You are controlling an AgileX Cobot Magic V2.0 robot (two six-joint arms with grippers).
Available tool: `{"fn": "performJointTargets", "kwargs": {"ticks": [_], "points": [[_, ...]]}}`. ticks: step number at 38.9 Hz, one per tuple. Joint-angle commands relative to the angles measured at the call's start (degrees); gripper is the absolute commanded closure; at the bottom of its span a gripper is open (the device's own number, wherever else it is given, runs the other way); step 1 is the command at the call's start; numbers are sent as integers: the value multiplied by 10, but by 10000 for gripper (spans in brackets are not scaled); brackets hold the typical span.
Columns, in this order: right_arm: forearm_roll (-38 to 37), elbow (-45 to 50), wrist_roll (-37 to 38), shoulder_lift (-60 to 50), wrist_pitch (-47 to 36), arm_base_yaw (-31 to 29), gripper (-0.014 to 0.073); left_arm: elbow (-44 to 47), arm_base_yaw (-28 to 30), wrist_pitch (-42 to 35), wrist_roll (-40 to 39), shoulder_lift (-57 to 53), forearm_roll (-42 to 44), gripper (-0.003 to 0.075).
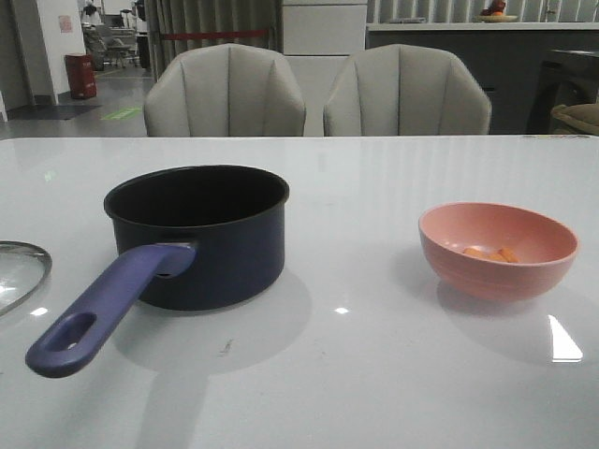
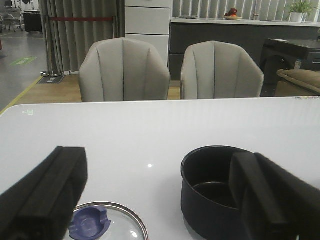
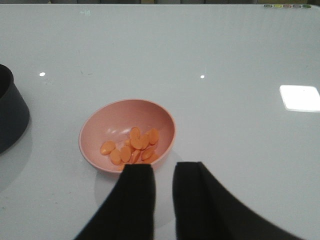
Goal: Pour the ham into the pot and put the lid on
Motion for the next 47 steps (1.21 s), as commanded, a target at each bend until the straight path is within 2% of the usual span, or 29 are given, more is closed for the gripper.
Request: {"fn": "performJointTargets", "kwargs": {"ticks": [1,5,16,27,35,47], "points": [[39,-46,5,47,-37,-2,154,-16,-5,-48,-1,3,-2,103],[69,-71,5,94,-31,-2,64,-16,-5,-48,-1,3,-2,103],[90,-177,5,260,26,-12,69,-16,-5,-49,-1,3,-2,103],[98,-312,3,429,147,-80,69,-16,-5,-49,-1,3,-2,103],[140,-394,-78,532,225,-87,69,-16,-5,-53,-1,-7,-2,103],[141,-450,-103,646,227,-86,69,-16,-5,-51,-1,-22,-2,103]]}}
